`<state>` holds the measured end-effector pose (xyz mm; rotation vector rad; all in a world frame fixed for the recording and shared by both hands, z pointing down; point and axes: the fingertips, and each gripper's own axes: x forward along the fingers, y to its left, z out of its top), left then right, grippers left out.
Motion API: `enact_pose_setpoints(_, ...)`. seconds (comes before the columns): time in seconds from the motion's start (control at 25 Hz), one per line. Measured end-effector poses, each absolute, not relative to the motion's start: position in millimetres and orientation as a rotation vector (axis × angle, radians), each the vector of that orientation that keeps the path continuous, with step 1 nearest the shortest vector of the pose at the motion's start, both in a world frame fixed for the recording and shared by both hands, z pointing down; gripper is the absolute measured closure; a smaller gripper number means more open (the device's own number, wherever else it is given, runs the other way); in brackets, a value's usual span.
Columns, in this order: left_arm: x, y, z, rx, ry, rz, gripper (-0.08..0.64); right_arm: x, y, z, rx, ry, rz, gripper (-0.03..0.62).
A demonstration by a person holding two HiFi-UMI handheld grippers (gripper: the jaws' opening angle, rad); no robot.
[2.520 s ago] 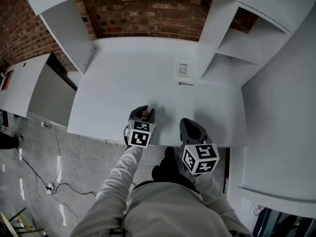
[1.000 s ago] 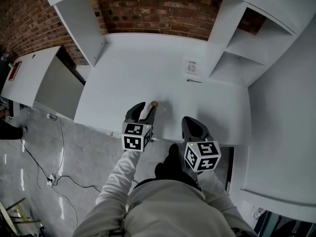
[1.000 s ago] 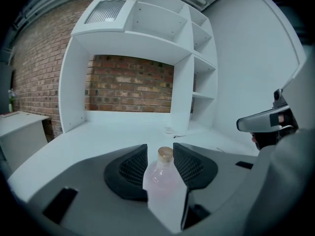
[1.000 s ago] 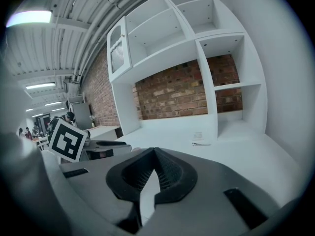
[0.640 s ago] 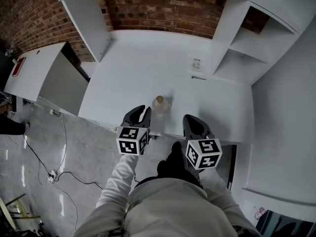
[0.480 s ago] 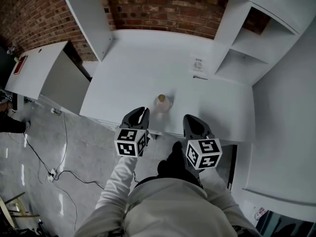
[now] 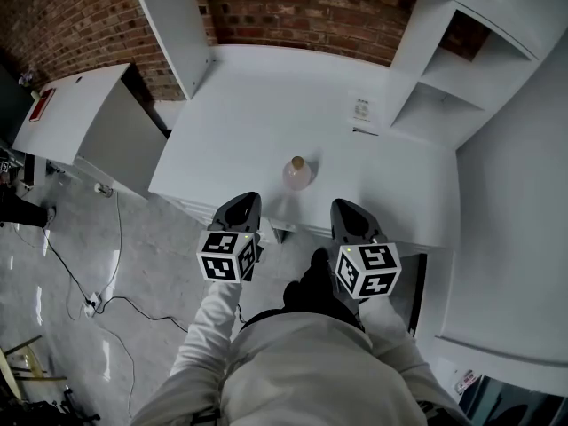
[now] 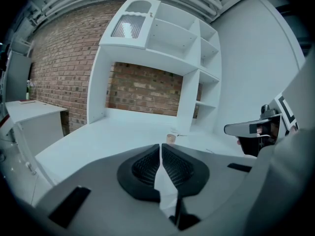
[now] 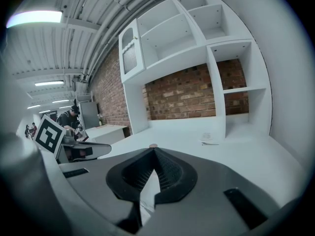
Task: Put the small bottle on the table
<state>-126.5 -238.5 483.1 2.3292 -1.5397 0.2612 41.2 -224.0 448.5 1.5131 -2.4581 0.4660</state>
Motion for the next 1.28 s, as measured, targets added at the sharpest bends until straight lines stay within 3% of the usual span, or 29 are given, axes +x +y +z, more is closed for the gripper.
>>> enact_pose_setpoints(1.28, -160, -186, 470, 2.297, -1.615, 0.215, 0.531, 26, -182, 440, 1.462, -2.476, 0.391, 0.565)
